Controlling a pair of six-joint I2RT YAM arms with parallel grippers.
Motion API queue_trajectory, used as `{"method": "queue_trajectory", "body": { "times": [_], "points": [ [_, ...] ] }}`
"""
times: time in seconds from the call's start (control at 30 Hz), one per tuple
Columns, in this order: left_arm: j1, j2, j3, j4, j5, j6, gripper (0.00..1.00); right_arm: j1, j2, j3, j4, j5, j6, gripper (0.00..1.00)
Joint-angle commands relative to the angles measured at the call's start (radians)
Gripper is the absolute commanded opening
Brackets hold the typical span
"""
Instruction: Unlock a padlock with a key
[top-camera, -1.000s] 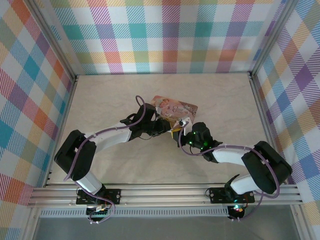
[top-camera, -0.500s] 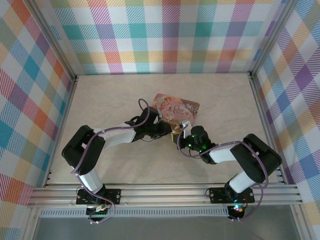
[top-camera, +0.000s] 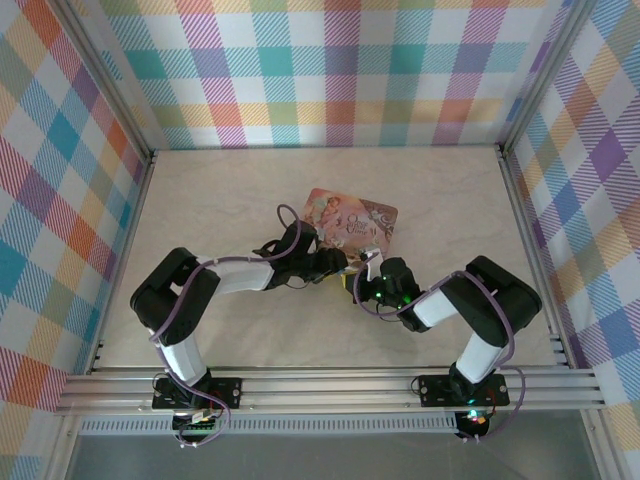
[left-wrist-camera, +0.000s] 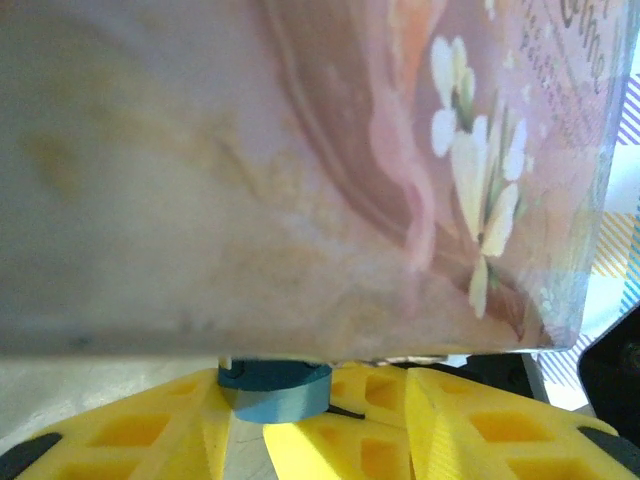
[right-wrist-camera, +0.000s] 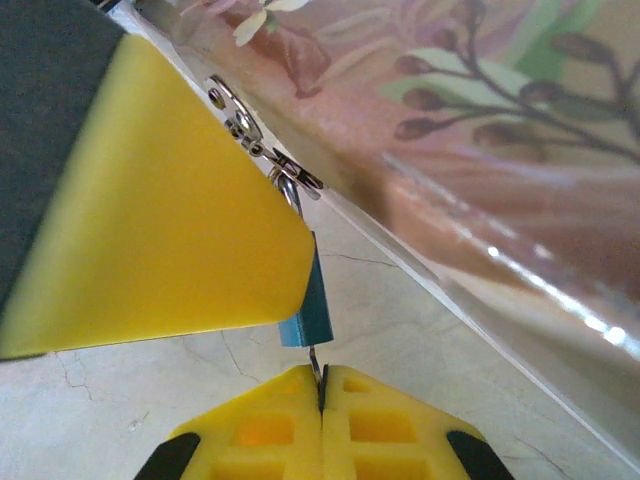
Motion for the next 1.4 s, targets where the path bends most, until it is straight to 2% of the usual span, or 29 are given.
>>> {"method": "queue_trajectory", "body": {
  "times": [0.0,0.1,0.2,0.53,0.73,1.37],
  "points": [
    [0.023,-0.089,-0.025,0.033,0.009,-0.004,0.57,0.006,0.012,-0.003,0.035,-0.017,0.037,0.0],
    [0.045,-0.132,-0.065,0.042,-0.001,-0.02,0.63,0.006,0.011,-0.003,0.034,-0.018,0.063,0.0],
    [0.07,-0.153,-0.147,0.171,0.019,-0.102,0.65,0.005,-0.004,0.002,0.015,-0.024,0.092,0.0],
    [0.093,-0.102,-0.283,0.508,0.032,-0.269,0.62,0.006,-0.066,0.034,-0.103,-0.037,0.211,0.0],
    [0.095,-0.069,-0.312,0.605,0.05,-0.317,0.59,0.006,-0.085,0.063,-0.158,-0.057,0.26,0.0],
    [0.074,-0.006,-0.293,0.593,0.064,-0.351,0.51,0.006,-0.089,0.081,-0.172,-0.078,0.318,0.0]
  ]
}}
